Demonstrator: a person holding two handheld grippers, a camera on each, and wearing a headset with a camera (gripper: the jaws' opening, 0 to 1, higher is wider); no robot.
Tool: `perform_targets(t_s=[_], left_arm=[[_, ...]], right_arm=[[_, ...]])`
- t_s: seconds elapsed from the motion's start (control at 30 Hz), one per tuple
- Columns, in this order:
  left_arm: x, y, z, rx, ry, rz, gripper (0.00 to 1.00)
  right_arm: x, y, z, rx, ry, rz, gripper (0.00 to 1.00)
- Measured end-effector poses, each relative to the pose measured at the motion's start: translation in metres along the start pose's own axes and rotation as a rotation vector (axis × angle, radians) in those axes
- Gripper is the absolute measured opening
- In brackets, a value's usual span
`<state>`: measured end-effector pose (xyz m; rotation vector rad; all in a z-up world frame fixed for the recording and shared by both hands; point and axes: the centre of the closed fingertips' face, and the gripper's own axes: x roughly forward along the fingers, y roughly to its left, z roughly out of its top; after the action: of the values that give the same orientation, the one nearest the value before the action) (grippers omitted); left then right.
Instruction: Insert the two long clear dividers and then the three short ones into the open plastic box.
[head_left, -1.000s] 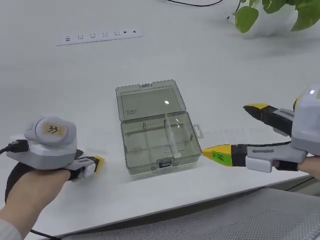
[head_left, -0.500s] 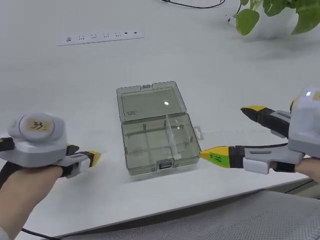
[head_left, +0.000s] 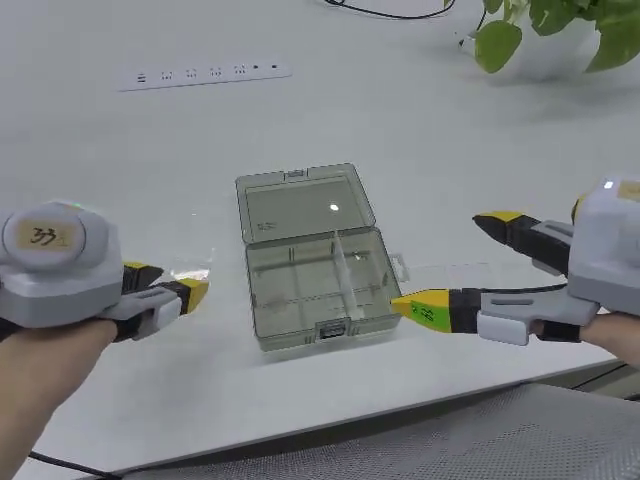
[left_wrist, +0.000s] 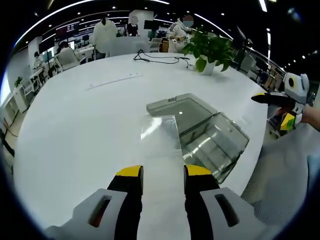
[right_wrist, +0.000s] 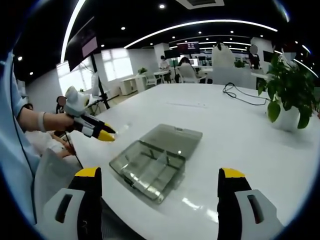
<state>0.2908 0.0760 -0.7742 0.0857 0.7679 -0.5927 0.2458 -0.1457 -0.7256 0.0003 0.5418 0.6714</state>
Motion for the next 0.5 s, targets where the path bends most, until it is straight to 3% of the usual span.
perform_targets(t_s=[0.13, 0.5], left_arm=[[0.000, -0.017, 0.017, 0.023, -0.058, -0.046, 0.30], [0.005, -0.054, 0.036, 0.041, -0.113, -0.121, 0.30]], right_arm=[[0.003, 0.004, 0.003, 0.001, -0.004, 0.008, 0.97], [0.012, 0.009, 0.010, 0.046, -0.028, 0.027, 0.93]])
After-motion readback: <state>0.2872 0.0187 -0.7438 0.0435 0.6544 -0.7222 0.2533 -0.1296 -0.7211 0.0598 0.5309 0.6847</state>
